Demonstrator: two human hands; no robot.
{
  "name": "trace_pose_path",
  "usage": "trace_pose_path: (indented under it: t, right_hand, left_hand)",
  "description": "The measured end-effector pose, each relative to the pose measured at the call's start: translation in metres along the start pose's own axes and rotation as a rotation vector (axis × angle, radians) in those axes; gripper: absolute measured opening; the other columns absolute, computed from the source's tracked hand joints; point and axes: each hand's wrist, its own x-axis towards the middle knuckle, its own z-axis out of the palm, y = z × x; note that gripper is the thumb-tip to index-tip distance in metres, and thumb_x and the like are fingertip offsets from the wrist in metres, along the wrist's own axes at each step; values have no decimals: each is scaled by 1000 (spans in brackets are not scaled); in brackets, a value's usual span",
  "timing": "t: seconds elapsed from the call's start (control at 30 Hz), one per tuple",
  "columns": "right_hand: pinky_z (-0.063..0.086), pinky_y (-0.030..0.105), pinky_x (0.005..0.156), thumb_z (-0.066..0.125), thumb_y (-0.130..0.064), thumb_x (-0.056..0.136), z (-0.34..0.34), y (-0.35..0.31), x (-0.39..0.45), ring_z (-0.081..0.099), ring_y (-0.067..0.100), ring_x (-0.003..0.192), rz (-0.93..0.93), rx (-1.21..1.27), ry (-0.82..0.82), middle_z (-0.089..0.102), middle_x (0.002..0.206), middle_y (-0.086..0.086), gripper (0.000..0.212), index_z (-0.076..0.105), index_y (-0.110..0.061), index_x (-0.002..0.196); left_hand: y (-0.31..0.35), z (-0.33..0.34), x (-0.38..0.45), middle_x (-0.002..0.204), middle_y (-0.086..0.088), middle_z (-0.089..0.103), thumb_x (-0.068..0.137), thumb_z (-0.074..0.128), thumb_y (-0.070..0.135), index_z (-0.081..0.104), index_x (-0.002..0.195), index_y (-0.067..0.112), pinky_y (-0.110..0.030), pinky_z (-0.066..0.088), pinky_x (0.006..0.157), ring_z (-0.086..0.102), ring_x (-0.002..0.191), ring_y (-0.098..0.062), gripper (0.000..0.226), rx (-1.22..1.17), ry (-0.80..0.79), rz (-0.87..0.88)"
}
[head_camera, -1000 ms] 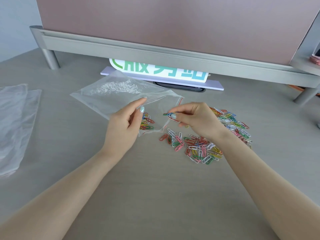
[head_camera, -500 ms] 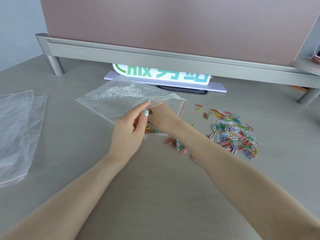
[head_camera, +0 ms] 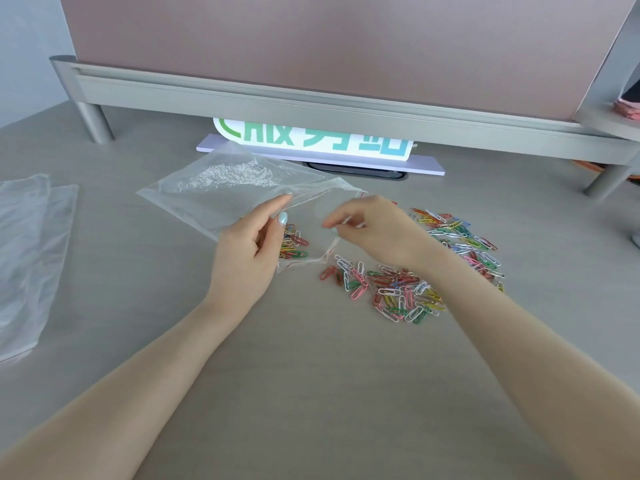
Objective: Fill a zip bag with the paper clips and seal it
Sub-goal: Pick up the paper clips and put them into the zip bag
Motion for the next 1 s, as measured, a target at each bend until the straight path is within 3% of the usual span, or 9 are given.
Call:
trace_pose_path:
  t: [0.13,0.2,0.27,0.4,0.53,0.67,0.77,1.0]
  right_hand:
    - [45,15,77,60,-25,85,-21,24,-32,59,-1,87,81,-68,-127,63,98,-15,16,68,-30,98]
    - [43,14,82,65,-38,79,-29,34,-46,55,-5,95,120,-98,-160,58,105,-18,22,64,-37,101]
    - [37,7,81,68,-45,75,-34,40,-58,49,-10,99,131,-137,-221,52,107,-23,35,58,-43,108]
    - [30,19,96,71,-44,72,-45,49,-71,36,-2,117,86,-207,-278,36,125,-23,58,45,-47,124]
    - [28,20,96,73,-46,70,-57,60,-76,26,-1,121,111,-270,-346,27,127,-22,71,37,-45,131]
    - [35,19,90,74,-41,72,-51,67,-75,40,2,107,98,-242,-367,36,113,-18,61,44,-41,125]
    - [42,26,89,73,-33,74,-48,71,-72,47,1,98,86,-183,-303,42,105,-20,48,53,-40,117]
    - [44,25,78,68,-27,79,-42,74,-68,56,5,84,45,-191,-211,49,90,-15,24,64,-35,101]
  left_hand:
    - [4,0,-1,60,-10,50,90,43,23,55,116,35,-26,39,57,42,54,-25,32,-5,-7,0]
    - [6,0,-2,64,-20,51,90,44,21,54,117,35,-25,39,57,42,57,-28,32,2,-7,4]
    - [6,-1,-2,65,-19,51,90,44,21,54,117,34,-25,39,58,43,56,-24,32,9,-8,3]
    - [5,-1,-3,62,-17,51,91,43,22,53,116,38,-23,38,56,42,50,-13,32,23,-11,-2]
    - [6,0,-4,59,-14,49,91,43,23,54,115,40,-20,37,53,41,48,-7,31,25,-12,-7]
    - [8,0,-4,59,-12,47,89,40,23,54,115,38,-21,36,52,39,49,-15,33,43,-12,-20]
    - [9,-1,-4,61,-24,48,89,40,20,55,117,35,-31,36,52,39,54,-30,35,47,-12,-30]
    - [8,0,-5,64,-11,50,89,40,20,55,118,34,-19,35,51,37,49,-15,35,46,-18,-27]
